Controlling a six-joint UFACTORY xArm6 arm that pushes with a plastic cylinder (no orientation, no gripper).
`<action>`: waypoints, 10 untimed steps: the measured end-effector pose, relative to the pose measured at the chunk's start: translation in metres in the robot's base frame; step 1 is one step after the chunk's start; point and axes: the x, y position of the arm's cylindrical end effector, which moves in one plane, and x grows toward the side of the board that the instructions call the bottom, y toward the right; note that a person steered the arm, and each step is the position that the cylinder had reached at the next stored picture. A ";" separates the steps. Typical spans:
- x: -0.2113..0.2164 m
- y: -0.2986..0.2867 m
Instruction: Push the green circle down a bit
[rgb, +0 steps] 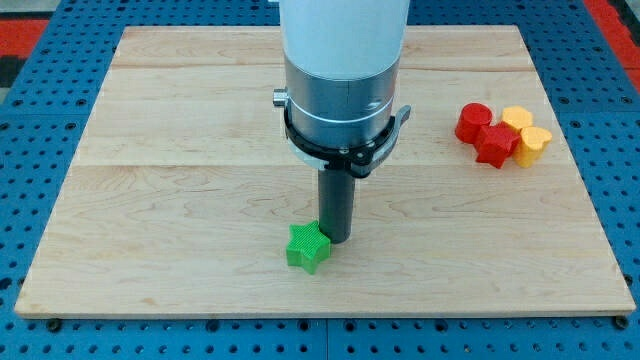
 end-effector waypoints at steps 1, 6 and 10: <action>-0.043 0.009; -0.198 0.023; -0.130 -0.048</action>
